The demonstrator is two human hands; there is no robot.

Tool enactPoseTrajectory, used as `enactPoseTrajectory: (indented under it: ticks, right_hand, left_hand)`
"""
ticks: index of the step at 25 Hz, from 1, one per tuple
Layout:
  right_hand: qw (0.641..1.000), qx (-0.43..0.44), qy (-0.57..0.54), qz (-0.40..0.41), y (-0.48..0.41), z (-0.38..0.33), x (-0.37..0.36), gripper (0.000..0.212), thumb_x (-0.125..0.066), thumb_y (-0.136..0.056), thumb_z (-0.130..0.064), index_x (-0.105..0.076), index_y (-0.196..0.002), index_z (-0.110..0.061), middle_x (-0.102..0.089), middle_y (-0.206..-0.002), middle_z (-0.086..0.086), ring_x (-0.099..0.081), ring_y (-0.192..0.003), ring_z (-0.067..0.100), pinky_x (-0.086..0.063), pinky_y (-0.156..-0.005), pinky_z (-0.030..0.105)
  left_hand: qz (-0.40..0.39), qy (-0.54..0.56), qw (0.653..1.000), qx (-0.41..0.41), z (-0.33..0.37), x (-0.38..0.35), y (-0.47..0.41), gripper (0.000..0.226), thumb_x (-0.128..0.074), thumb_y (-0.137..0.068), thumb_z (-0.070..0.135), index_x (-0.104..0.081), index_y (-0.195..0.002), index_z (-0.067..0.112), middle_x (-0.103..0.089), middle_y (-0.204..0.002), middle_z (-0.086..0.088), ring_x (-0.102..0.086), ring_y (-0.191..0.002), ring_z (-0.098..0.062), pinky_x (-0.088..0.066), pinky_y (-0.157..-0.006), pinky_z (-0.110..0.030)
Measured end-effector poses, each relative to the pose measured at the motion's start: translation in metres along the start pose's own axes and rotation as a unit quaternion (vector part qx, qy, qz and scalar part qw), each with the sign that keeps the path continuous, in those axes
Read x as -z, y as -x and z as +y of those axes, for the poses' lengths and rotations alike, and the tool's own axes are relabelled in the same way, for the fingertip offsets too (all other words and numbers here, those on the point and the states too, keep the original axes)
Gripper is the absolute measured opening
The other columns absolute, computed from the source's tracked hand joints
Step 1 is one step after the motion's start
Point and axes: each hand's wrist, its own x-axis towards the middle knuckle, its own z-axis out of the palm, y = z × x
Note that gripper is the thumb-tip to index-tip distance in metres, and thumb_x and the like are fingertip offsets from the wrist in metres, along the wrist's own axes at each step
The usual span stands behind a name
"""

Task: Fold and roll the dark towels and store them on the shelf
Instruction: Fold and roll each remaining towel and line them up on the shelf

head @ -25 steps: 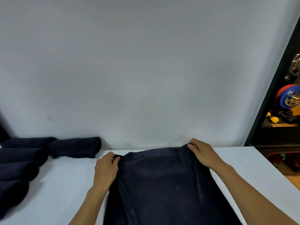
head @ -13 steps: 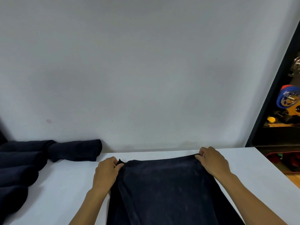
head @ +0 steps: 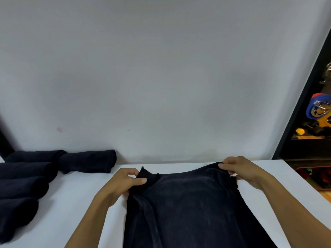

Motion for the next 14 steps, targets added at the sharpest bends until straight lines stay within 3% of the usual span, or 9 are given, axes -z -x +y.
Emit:
enactPoseTrajectory:
  ticks: [4, 7, 14]
  right_hand:
    - [0.993, 0.070, -0.086, 0.043, 0.006, 0.000, 0.000, 0.018, -0.070, -0.086, -0.028, -0.067, -0.085, -0.010, -0.071, -0.086, 0.001, -0.061, -0.082, 0.014, -0.039, -0.074, 0.031]
    - [0.986, 0.080, -0.132, 0.064, 0.009, -0.002, 0.001, 0.013, -0.072, -0.085, -0.024, -0.067, -0.085, -0.012, -0.073, -0.094, 0.003, -0.063, -0.085, 0.013, -0.041, -0.078, 0.032]
    - [0.978, 0.082, -0.159, 0.111, 0.013, -0.010, 0.011, 0.009, -0.073, -0.082, -0.007, -0.072, -0.089, -0.002, -0.071, -0.087, 0.013, -0.064, -0.078, 0.017, -0.054, -0.081, 0.030]
  left_hand:
    - [0.054, 0.138, 0.986, -0.072, -0.005, -0.003, 0.000, 0.009, -0.073, -0.082, 0.013, -0.076, -0.083, 0.005, -0.075, -0.090, -0.013, -0.069, -0.084, -0.024, -0.051, -0.080, -0.032]
    - [0.118, 0.208, 0.965, -0.109, -0.008, -0.007, -0.005, 0.013, -0.071, -0.083, 0.011, -0.076, -0.091, 0.002, -0.074, -0.095, -0.017, -0.070, -0.094, -0.031, -0.052, -0.089, -0.036]
    - [0.142, 0.343, 0.923, -0.102, 0.011, -0.018, -0.011, 0.013, -0.074, -0.079, 0.010, -0.076, -0.084, -0.002, -0.071, -0.090, -0.020, -0.062, -0.083, -0.028, -0.051, -0.082, -0.034]
